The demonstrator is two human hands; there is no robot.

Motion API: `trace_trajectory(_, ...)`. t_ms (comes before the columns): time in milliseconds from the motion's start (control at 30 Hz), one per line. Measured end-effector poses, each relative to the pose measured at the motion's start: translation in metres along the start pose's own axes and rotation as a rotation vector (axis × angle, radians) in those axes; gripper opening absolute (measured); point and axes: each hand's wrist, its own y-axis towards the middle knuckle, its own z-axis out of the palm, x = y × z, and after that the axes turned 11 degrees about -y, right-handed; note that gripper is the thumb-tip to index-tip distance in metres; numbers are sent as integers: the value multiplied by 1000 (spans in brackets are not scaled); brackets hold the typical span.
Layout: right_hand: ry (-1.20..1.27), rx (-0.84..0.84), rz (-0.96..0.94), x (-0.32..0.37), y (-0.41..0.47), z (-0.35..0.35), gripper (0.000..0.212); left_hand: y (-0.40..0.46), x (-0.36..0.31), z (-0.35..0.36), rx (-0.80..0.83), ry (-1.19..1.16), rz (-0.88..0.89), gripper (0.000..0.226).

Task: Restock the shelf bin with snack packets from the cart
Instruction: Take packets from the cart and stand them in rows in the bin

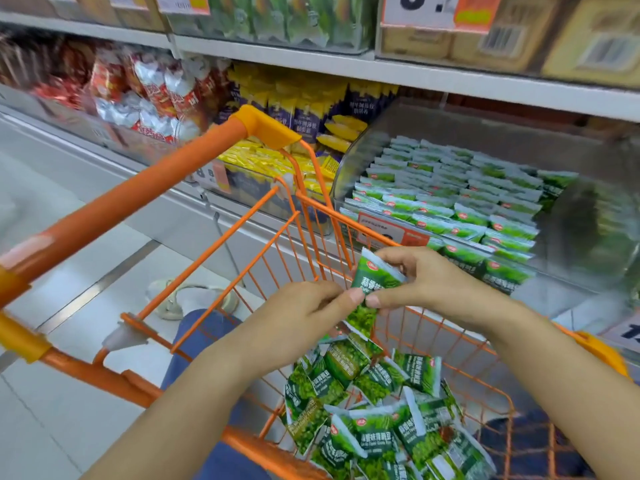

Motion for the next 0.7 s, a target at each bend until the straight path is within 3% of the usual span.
trace_trajectory(67,61,-28,0,0,0,-1,18,2,0,1,-19,-78,9,52)
trace_trajectory(167,153,-72,3,-3,2,-3,36,5,1,3,-77,-210,3,54)
trace_trajectory(300,293,-120,0,-4,3,-3,31,6,0,3,-198,-151,90,55)
trace_trajectory(367,342,-176,14,-2,4,-2,39,6,-1,3,-268,-141,107,52)
trace_trajectory(433,312,-240,27,0,3,-3,41,6,-5,3,-314,-205,75,50)
trace_trajectory(500,165,-301,37,8,-2,-9,27,7,-10,-1,-340,-336,19,48)
trace_trajectory(700,-43,-432,-39,24,-29,-47,26,38,-57,2,-59,-413,24,34)
